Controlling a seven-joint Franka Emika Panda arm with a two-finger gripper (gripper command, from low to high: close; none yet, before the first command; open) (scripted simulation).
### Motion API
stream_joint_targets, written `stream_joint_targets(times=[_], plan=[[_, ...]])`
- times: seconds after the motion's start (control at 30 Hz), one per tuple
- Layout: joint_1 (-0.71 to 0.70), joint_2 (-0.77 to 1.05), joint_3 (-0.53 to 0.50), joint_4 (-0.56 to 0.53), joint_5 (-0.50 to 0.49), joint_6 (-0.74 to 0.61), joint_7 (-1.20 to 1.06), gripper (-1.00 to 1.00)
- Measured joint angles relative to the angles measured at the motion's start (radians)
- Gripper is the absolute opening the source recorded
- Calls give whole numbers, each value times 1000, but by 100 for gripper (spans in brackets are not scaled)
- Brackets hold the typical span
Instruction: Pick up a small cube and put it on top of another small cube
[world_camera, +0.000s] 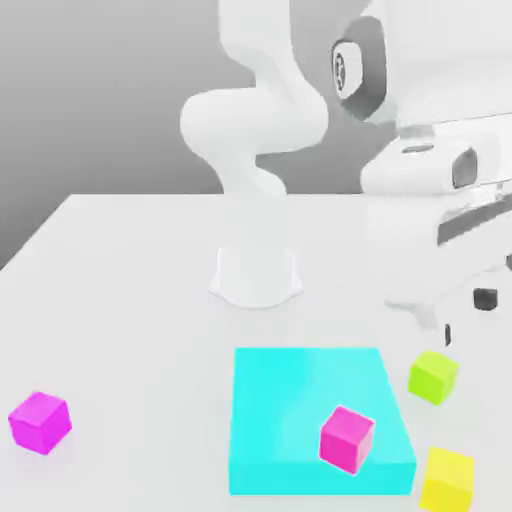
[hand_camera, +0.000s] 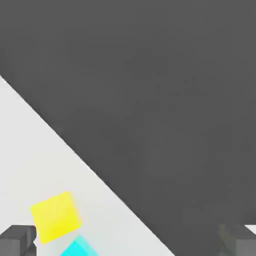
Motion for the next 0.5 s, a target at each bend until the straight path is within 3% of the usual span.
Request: stream_joint_targets(times=[0.37,0.4,0.5], plan=[[60,394,22,19,-116,182,-107,0],[62,427,20,25,-118,208,-105,-100],[62,427,21,25,-118,207,-105,-100]])
